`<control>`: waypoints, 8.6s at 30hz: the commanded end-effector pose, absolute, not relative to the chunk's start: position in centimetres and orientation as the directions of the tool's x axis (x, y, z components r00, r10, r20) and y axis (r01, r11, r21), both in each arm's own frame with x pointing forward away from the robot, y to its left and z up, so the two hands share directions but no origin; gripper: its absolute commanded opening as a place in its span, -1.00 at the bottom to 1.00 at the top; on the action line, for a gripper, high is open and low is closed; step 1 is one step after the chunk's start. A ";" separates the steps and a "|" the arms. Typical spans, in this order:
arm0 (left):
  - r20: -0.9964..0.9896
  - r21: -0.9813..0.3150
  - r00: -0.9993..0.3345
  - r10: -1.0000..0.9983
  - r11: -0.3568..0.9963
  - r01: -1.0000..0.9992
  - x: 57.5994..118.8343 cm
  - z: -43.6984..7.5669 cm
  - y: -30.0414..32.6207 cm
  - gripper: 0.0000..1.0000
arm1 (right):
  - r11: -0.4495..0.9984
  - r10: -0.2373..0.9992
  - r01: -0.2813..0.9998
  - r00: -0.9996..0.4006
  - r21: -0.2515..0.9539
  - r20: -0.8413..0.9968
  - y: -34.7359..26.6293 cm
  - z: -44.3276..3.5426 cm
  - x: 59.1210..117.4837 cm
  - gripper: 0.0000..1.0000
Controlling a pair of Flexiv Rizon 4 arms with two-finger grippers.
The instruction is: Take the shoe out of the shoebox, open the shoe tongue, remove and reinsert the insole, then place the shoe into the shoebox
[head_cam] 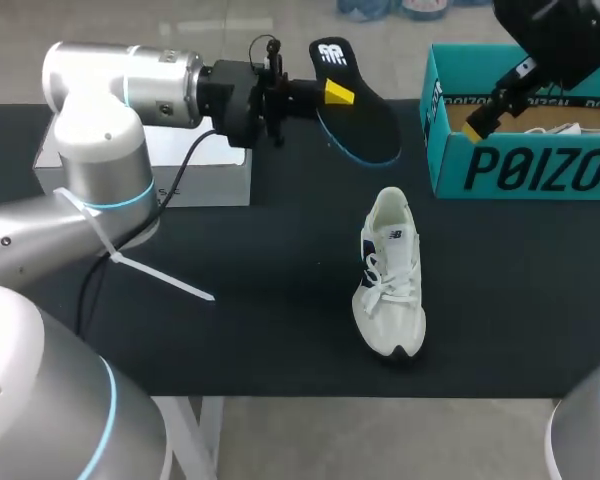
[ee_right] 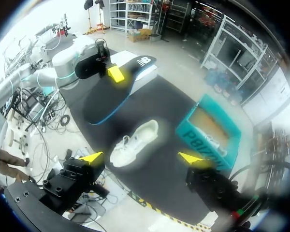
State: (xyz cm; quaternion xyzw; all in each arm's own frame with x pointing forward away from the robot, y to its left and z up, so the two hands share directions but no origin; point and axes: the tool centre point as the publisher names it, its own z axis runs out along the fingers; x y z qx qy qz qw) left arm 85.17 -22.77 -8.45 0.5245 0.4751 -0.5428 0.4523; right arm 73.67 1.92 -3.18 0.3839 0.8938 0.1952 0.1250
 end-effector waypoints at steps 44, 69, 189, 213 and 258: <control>-0.993 -0.114 -0.112 0.029 -0.108 0.988 85.8 -9.5 -22.5 -1.00 | 0.630 0.735 0.640 -0.674 0.440 -0.072 2.1 -3.1 73.9 1.00; -0.994 0.105 0.084 -0.071 -0.405 0.908 86.3 -11.1 -24.7 -1.00 | 0.630 0.735 0.640 -0.674 0.440 -0.072 2.1 -3.1 73.9 1.00; -0.944 0.330 0.306 -0.125 -0.288 0.899 83.1 -16.1 -25.7 -1.00 | 0.444 0.338 0.723 -0.682 0.529 0.648 10.9 -14.4 79.0 1.00; -0.944 0.330 0.306 -0.125 -0.288 0.899 83.1 -16.1 -25.7 -1.00 | 0.431 0.324 0.727 -0.678 0.535 0.660 12.9 -15.8 80.4 -0.09; -0.920 -0.339 -0.324 0.220 -0.035 0.940 75.3 -14.3 -15.0 1.00 | 0.371 0.376 0.764 -0.644 0.528 0.666 11.5 -16.6 80.8 -1.00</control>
